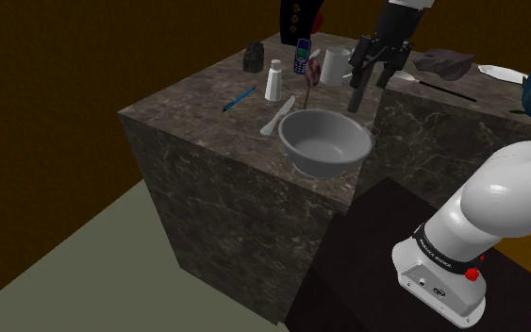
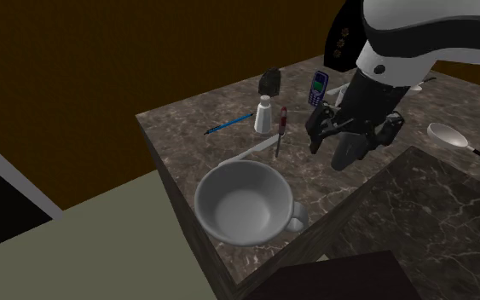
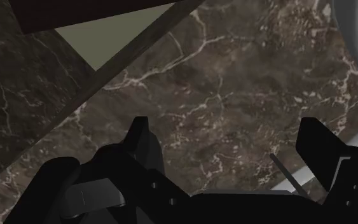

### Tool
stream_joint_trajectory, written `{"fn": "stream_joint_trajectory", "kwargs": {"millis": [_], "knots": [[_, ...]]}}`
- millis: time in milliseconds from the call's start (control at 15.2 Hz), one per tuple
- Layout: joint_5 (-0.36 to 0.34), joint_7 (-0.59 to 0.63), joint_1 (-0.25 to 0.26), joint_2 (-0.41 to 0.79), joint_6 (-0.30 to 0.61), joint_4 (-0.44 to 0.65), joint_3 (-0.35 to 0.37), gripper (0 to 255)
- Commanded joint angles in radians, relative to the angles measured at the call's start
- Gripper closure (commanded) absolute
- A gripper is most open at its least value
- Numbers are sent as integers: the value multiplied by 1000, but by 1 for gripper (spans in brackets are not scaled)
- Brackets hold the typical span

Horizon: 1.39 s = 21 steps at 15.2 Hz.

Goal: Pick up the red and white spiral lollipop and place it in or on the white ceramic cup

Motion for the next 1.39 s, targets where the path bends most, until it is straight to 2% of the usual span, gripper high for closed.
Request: {"fn": "stream_joint_trajectory", "kwargs": {"millis": [0, 462, 792, 858, 1320], "knots": [[0, 0, 0, 0, 0, 0, 0, 0], [22, 147, 19, 367, -204, 422, 72, 0], [26, 256, 33, 652, -391, 786, 107, 0], [26, 262, 34, 671, -403, 810, 108, 0], [30, 256, 39, 618, -298, 653, 114, 0]]}}
